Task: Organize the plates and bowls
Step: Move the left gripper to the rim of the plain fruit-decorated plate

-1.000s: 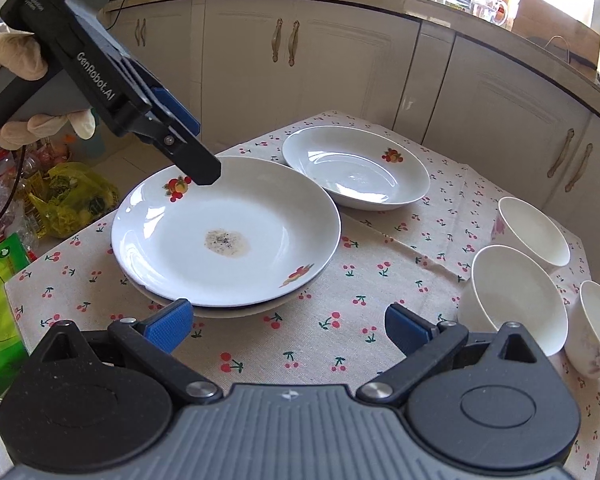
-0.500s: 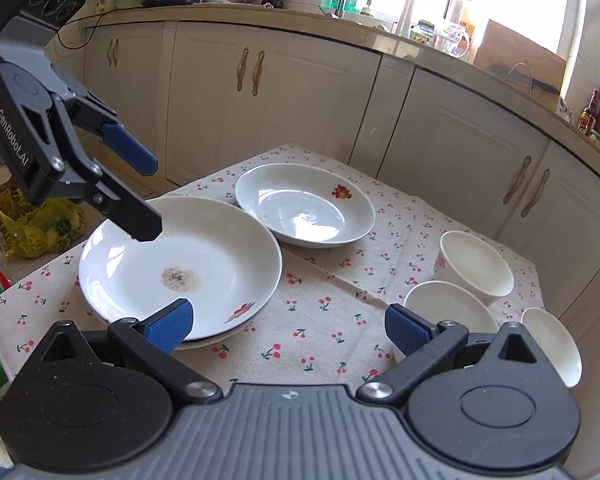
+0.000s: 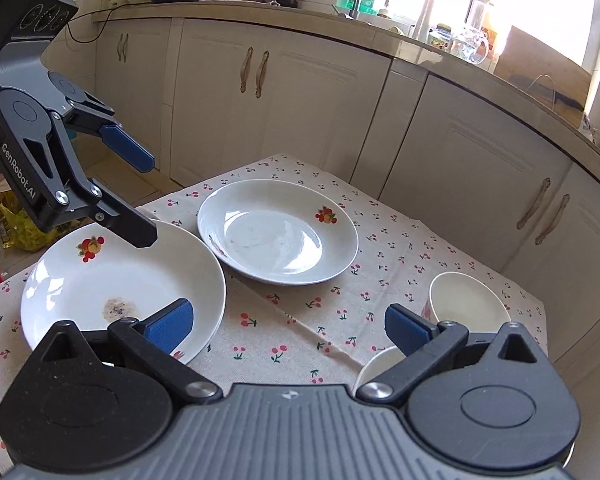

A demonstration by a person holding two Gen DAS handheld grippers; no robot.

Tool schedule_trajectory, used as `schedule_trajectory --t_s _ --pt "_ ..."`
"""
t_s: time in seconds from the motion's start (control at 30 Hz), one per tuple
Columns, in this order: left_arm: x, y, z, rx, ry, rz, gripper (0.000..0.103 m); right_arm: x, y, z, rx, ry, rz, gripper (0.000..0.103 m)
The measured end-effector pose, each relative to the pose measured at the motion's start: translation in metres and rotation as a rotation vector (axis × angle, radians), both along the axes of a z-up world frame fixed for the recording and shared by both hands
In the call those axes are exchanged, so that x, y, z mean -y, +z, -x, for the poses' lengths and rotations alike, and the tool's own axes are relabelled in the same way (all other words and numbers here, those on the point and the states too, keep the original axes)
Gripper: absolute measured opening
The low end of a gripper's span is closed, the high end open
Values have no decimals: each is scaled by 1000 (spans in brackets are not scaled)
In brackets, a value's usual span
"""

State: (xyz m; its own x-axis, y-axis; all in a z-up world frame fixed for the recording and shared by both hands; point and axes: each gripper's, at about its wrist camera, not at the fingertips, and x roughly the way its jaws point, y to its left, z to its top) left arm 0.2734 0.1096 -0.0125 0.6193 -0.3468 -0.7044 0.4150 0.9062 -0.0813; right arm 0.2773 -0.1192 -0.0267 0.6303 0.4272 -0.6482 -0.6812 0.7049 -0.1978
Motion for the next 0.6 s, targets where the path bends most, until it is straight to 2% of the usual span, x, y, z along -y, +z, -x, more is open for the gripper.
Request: schedule_trajectory --t_s 0.2,0.43,0.6 --pt "-7 -10 -38 -19 23 17 100 -14 -10 -45 -74 66 37 103" --pt "-15 -26 -72 -52 36 15 100 -30 -34 -94 -220 86 94 103" --pt "-23 -37 -91 -76 44 30 100 -45 -51 -114 -285 98 182 103"
